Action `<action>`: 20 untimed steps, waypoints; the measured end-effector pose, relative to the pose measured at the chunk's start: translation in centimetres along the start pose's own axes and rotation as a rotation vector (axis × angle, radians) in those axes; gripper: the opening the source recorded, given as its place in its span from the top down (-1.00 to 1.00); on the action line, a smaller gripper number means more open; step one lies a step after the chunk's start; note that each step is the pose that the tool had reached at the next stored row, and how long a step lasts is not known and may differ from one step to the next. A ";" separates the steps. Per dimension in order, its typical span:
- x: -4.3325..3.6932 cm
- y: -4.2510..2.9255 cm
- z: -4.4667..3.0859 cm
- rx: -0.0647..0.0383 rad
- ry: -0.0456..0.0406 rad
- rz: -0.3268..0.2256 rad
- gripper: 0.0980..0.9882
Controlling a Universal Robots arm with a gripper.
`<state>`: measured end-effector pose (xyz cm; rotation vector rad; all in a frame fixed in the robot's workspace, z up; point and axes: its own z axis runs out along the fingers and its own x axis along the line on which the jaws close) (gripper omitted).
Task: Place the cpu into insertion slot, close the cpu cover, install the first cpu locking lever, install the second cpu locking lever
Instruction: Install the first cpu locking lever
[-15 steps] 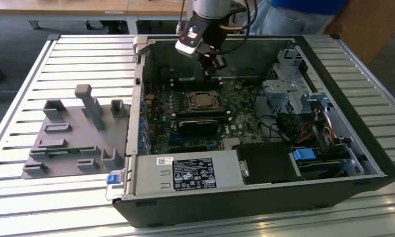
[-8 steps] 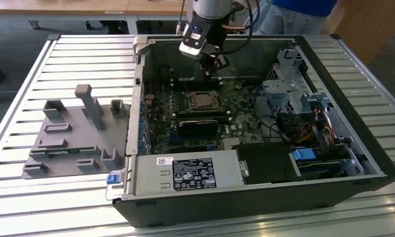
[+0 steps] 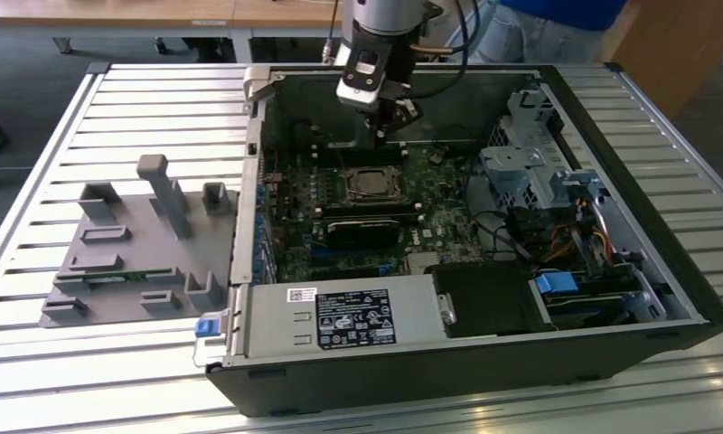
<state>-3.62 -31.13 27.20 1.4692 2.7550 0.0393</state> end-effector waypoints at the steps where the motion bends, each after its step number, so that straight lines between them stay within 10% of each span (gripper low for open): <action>1: 0.00 0.00 0.00 0.000 0.0003 -0.014 0.98; 20: 0.00 0.00 0.00 -0.001 0.0078 -0.301 0.98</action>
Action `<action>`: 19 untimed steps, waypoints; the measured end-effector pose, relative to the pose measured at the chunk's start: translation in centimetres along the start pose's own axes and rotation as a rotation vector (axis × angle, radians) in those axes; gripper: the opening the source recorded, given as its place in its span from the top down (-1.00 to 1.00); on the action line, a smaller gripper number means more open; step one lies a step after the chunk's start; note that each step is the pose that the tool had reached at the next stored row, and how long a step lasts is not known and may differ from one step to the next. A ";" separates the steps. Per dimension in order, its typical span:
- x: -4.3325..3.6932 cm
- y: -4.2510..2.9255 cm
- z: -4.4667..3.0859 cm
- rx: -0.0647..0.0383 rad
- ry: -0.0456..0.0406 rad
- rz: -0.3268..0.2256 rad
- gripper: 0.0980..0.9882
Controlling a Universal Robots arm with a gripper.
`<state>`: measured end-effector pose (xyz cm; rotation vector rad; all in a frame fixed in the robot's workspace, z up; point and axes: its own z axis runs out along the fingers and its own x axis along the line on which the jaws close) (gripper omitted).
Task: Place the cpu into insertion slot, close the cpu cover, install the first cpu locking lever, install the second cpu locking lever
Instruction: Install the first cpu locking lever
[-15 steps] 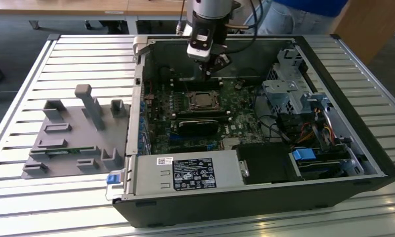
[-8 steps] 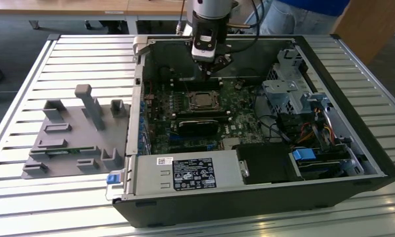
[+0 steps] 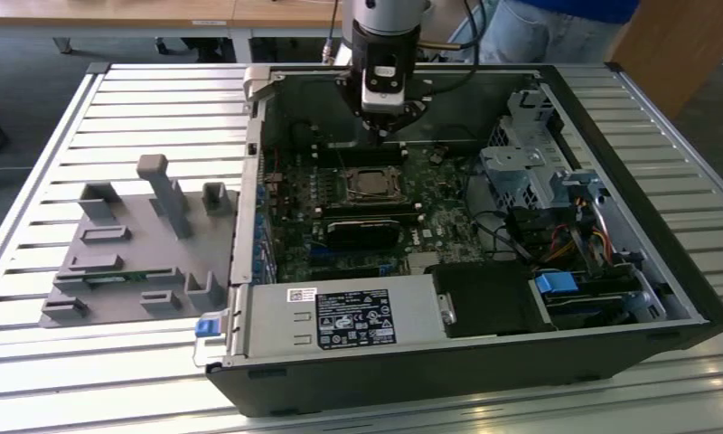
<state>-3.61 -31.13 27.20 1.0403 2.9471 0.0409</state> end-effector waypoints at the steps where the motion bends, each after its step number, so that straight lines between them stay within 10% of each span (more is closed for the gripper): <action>1: 0.00 0.00 0.00 0.000 0.0005 -0.017 0.98; 19: 0.00 0.00 0.01 0.002 0.0063 -0.333 0.98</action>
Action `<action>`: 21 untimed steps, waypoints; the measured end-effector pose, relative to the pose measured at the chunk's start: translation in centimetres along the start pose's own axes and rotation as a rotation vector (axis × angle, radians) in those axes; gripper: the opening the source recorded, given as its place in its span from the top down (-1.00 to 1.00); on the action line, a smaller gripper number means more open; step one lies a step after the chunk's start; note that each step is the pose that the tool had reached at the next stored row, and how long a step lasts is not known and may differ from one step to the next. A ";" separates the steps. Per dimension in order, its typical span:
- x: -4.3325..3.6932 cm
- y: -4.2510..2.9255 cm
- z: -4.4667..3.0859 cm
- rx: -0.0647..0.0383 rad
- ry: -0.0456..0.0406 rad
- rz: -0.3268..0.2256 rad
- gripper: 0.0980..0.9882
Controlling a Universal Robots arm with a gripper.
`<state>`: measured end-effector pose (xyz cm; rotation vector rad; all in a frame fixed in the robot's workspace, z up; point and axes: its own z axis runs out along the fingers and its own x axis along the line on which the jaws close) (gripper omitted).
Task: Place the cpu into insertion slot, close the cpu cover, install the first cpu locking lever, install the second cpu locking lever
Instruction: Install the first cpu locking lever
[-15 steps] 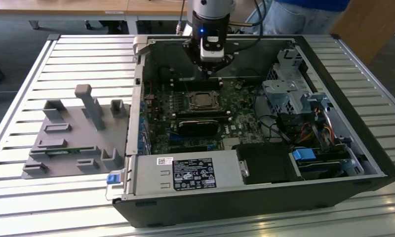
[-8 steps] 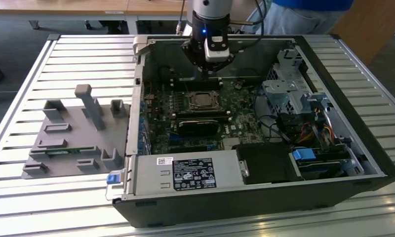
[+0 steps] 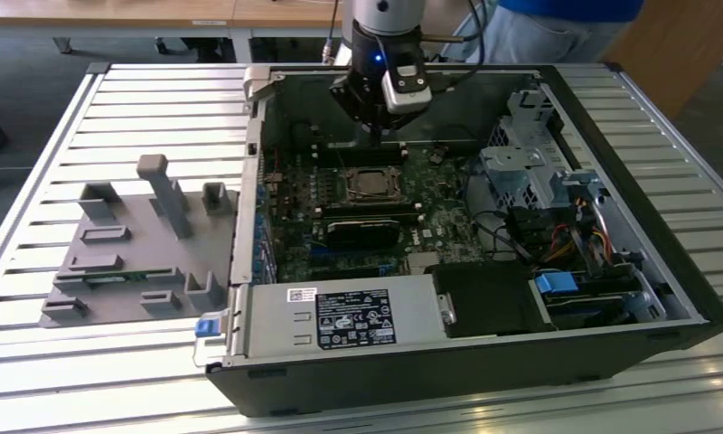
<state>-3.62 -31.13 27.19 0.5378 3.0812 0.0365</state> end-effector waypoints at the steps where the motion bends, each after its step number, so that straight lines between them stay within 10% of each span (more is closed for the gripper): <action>1: 0.00 0.00 0.00 0.000 0.0005 -0.018 0.98; 15: 0.00 -0.01 0.20 -0.002 0.0068 -0.269 0.98; 21: 1.08 -0.40 0.28 -0.003 0.0068 -0.288 0.98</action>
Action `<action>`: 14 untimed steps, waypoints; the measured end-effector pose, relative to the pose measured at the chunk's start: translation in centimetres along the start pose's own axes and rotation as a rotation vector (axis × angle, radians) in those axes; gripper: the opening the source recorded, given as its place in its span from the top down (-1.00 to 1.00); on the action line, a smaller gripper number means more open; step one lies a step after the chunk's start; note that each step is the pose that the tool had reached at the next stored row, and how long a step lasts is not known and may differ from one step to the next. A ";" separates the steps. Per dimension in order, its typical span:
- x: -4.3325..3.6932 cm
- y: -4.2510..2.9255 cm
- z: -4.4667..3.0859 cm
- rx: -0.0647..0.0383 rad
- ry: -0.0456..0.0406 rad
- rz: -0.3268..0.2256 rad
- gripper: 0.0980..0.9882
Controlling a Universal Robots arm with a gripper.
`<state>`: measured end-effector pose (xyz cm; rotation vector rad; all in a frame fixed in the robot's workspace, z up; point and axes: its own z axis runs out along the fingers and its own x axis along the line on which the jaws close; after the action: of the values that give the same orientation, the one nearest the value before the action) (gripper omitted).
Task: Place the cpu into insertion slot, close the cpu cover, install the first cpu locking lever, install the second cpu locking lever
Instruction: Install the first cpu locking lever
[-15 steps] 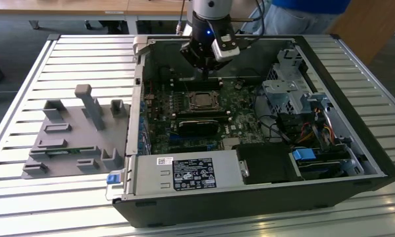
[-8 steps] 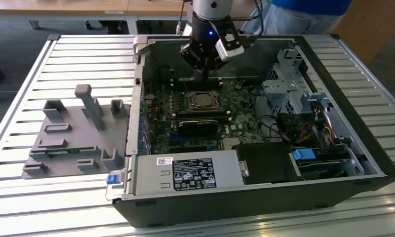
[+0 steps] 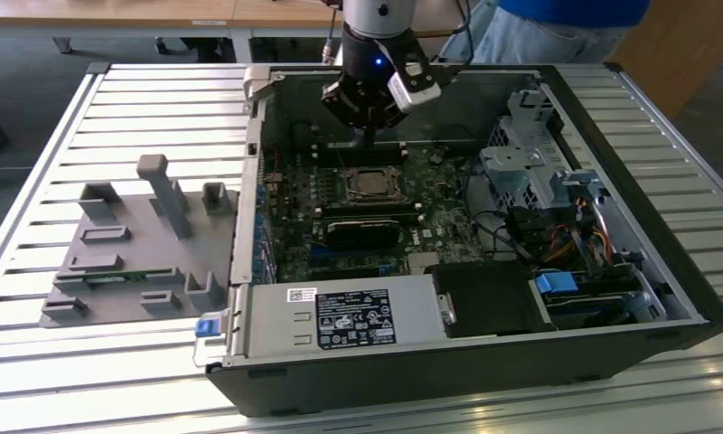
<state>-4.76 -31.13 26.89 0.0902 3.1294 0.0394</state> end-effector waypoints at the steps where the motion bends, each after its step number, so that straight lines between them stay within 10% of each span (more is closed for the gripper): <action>1: 0.34 -0.02 0.01 0.000 0.0000 0.000 0.98; 14: 3.94 -0.23 0.12 0.000 -0.0064 0.000 0.98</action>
<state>-8.71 -31.13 26.73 0.0899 3.1230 0.0395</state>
